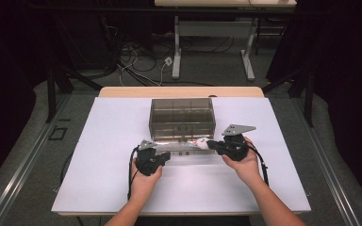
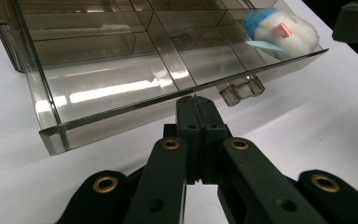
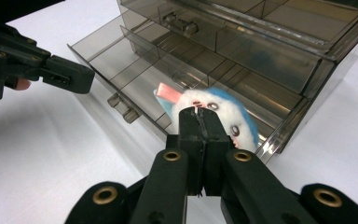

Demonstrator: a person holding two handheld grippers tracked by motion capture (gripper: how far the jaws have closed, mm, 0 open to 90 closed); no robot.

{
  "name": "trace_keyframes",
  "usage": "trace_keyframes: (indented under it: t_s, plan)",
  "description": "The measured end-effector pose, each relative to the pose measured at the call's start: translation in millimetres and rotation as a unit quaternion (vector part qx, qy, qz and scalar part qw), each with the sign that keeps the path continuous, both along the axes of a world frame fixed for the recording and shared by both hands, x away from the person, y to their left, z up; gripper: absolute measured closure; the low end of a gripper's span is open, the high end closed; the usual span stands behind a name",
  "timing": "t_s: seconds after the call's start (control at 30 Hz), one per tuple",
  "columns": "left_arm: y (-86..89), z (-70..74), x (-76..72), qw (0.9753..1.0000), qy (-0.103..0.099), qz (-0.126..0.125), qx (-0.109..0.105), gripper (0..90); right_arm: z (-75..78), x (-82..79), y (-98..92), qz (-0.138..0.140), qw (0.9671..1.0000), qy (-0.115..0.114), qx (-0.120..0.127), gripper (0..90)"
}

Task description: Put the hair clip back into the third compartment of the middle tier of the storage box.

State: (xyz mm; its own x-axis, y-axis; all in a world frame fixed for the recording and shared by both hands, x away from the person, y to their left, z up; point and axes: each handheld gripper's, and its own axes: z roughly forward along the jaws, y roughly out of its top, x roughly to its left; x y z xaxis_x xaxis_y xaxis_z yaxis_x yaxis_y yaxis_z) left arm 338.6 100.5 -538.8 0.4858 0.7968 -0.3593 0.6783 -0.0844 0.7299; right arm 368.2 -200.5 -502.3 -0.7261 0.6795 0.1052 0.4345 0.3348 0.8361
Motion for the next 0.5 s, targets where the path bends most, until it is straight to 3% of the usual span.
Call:
trace_keyframes:
  t_s: [0.5]
  plan:
    - [2.7, -0.6, 9.4, 0.9999, -0.002, 0.014, -0.001, 90.0, -5.7, -2.0, 2.9, 0.013, 0.9999, 0.01, 0.001, 89.3]
